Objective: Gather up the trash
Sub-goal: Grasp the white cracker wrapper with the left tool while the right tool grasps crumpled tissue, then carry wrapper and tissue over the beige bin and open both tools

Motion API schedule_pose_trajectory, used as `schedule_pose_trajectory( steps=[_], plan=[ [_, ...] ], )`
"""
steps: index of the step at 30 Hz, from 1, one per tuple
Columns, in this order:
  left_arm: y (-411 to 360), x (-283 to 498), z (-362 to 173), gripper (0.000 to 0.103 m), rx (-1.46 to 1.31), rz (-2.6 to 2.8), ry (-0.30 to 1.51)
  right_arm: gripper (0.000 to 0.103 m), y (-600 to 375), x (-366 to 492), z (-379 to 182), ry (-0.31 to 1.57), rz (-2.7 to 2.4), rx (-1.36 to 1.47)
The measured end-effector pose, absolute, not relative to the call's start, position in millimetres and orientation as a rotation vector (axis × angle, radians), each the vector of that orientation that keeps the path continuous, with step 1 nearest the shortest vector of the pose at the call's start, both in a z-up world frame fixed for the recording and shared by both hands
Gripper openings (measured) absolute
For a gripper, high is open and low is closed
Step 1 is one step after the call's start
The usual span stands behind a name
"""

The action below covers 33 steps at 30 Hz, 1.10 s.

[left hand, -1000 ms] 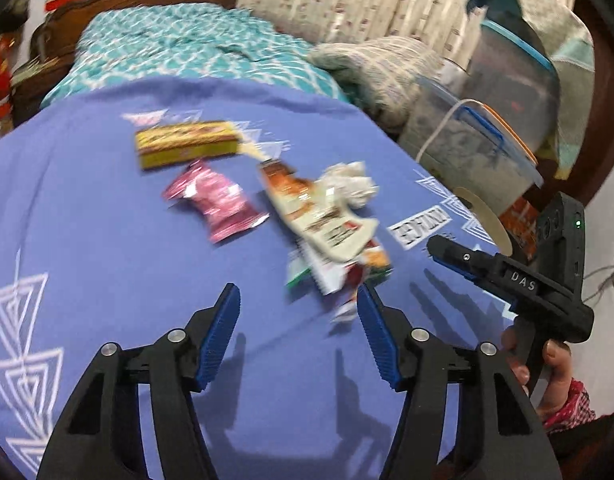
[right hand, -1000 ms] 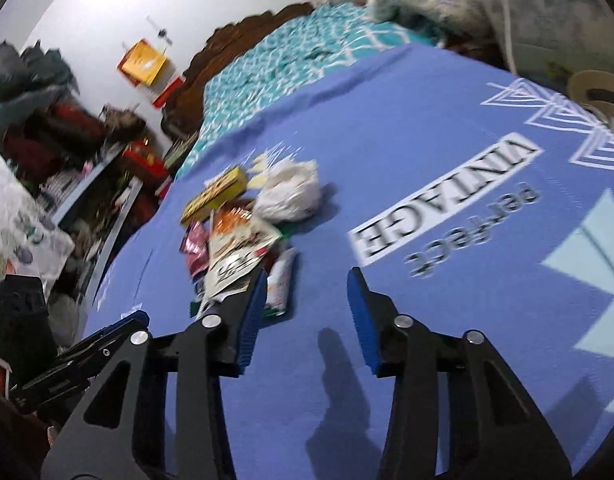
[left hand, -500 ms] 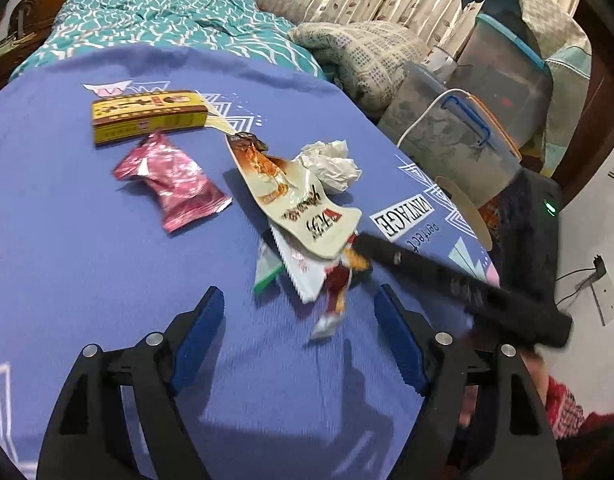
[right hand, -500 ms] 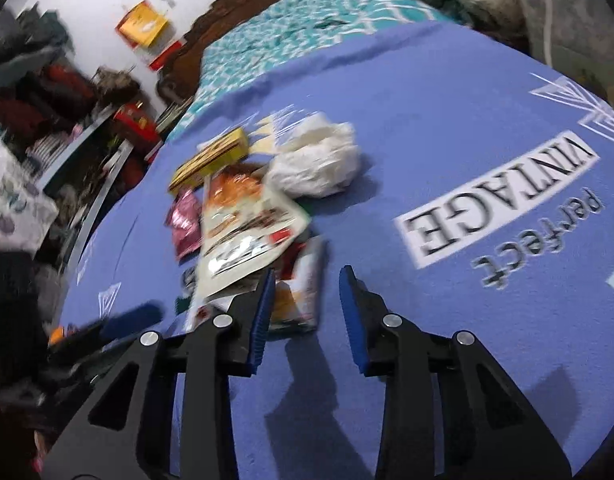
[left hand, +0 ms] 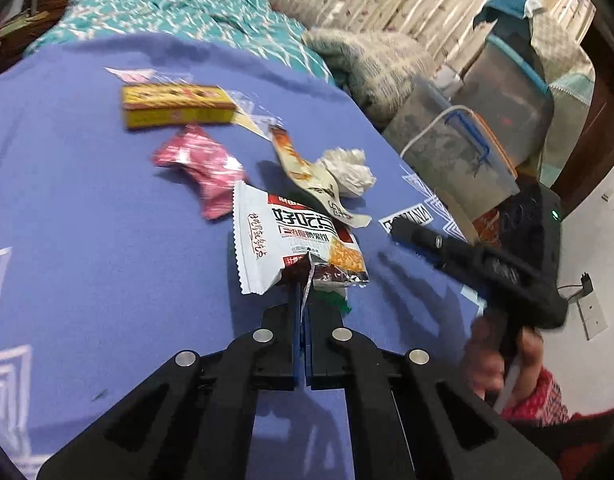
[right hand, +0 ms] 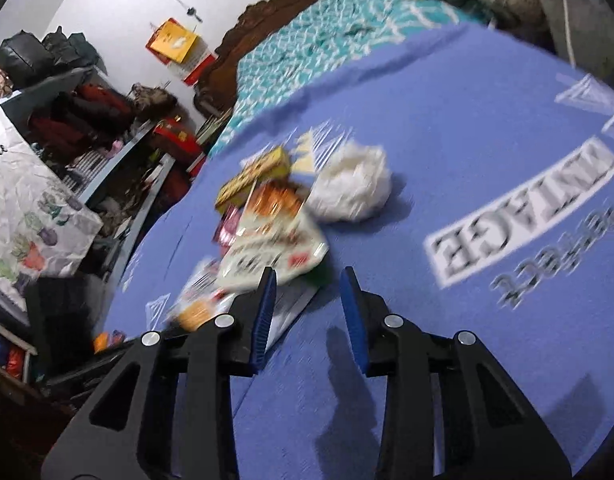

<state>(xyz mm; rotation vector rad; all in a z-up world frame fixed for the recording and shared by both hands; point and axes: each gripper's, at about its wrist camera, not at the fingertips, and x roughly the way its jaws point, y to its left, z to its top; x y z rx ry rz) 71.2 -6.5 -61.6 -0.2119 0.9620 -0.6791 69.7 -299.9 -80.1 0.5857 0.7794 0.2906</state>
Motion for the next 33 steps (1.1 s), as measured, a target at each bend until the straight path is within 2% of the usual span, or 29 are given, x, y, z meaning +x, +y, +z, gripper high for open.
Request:
schedule_pose_trajectory(
  steps=[2,4,5,6,9,11,12,15,22,33],
  plan=[
    [9.3,63.2,-57.9,0.001,-0.229,-0.661,0.951,0.037,-305.5,85.1,-77.3,0.776,0.262,0.575],
    [24.1,57.0,-54.9,0.001,-0.255,-0.647,0.944,0.042,-309.5,100.2,-74.5,0.766,0.224,0.55],
    [30.6,56.0,-54.2,0.001,-0.272,-0.642,0.945,0.057,-311.6,109.3,-73.9,0.76,0.199,0.541],
    [36.6,55.1,-53.9,0.001,-0.294,-0.637,0.947,0.063,-313.6,117.1,-74.7,0.755,0.18,0.54],
    [52.1,53.3,-49.5,0.001,-0.354,-0.624,0.937,0.063,-310.9,140.7,-82.4,0.785,0.177,0.523],
    [55.1,51.8,-45.3,0.001,-0.353,-0.615,0.926,0.059,-297.6,149.6,-92.3,0.826,0.174,0.487],
    [54.9,50.8,-42.6,0.001,-0.351,-0.616,0.92,0.047,-289.2,151.6,-99.1,0.856,0.193,0.471],
    [50.8,47.7,-34.6,0.001,-0.336,-0.628,0.907,0.038,-282.3,144.4,-94.6,0.827,0.171,0.411],
    [19.6,55.1,-14.6,0.001,-0.291,-0.71,0.885,0.036,-330.1,95.2,-69.1,0.701,0.08,0.478],
    [-128.7,77.6,-3.0,0.001,-0.096,-0.941,0.928,0.036,-439.2,12.0,-76.4,0.639,-0.077,0.616]
  ],
)
